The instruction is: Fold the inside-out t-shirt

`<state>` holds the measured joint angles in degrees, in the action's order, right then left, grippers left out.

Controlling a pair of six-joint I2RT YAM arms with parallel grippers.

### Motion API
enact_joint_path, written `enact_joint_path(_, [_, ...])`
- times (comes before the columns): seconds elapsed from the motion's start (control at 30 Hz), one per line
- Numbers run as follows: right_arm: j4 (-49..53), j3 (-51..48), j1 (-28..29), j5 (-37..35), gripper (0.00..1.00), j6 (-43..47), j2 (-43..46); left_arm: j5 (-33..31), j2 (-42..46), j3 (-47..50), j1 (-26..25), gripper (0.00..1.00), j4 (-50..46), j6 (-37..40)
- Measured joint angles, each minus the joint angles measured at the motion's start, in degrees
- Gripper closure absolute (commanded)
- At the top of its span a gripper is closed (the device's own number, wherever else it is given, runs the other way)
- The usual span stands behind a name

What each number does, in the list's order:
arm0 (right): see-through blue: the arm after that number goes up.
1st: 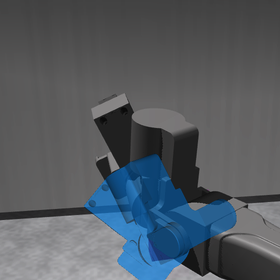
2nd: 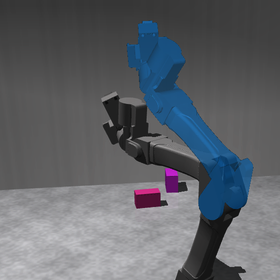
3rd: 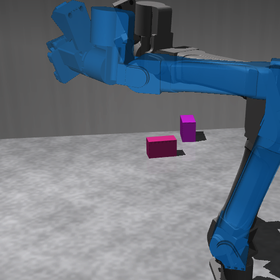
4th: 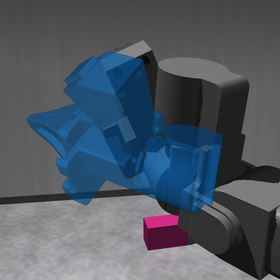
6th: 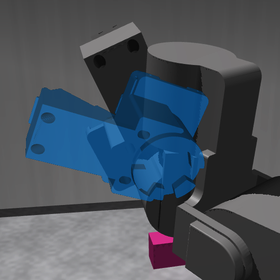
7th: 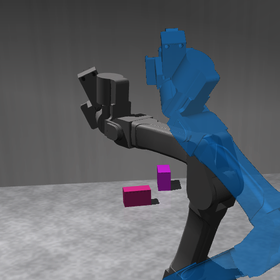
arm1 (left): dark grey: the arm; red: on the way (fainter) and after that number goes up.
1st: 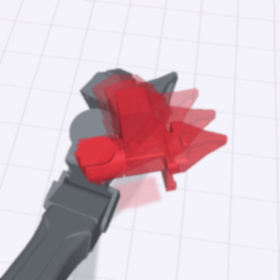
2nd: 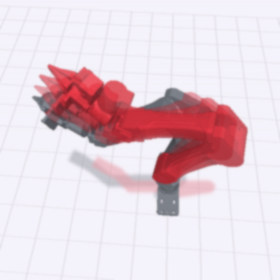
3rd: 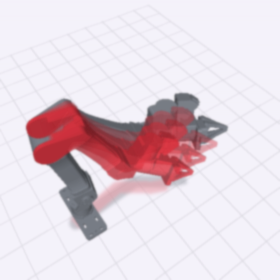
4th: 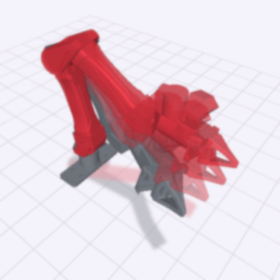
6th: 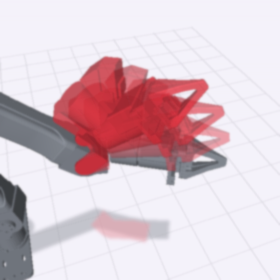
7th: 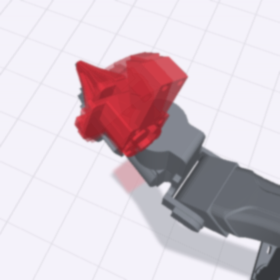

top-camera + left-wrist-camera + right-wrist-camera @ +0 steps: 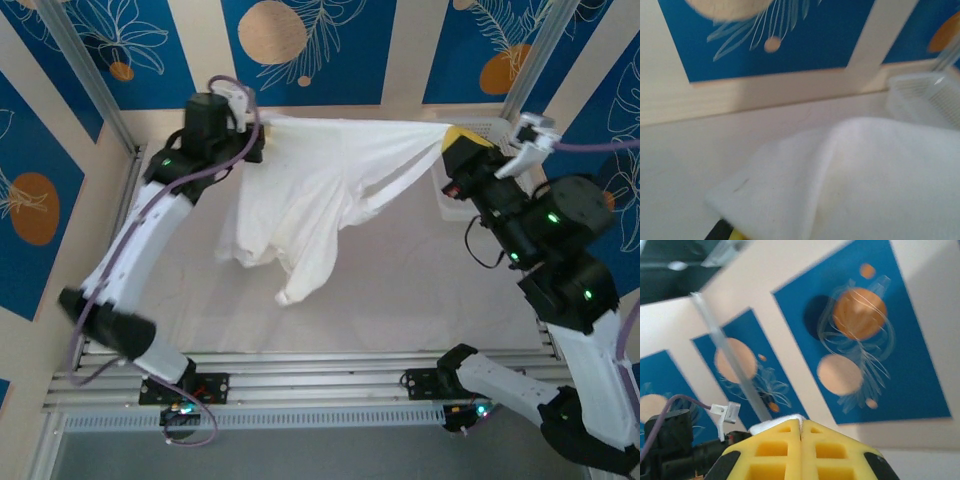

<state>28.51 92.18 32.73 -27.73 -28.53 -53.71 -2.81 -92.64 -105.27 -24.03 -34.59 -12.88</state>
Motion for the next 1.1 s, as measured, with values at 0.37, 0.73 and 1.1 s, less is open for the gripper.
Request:
enact_joint_path(0.37, [18.05, -11.69, -9.97, -12.22, 1.0, -10.6, -15.1, 6.03, -23.47, -4.48, 3.93, 0.46, 0.07, -1.01])
enact_joint_path(0.73, [19.1, -20.74, -14.1, -5.6, 1.0, -13.27, -9.73, 8.41, 17.57, 43.95, -3.28, 0.55, 5.27, -17.42])
enact_joint_path(1.1, [19.08, -23.47, -14.1, -0.26, 1.0, -15.19, -8.2, 11.98, 8.55, 56.3, -14.32, 0.58, 7.08, -27.32])
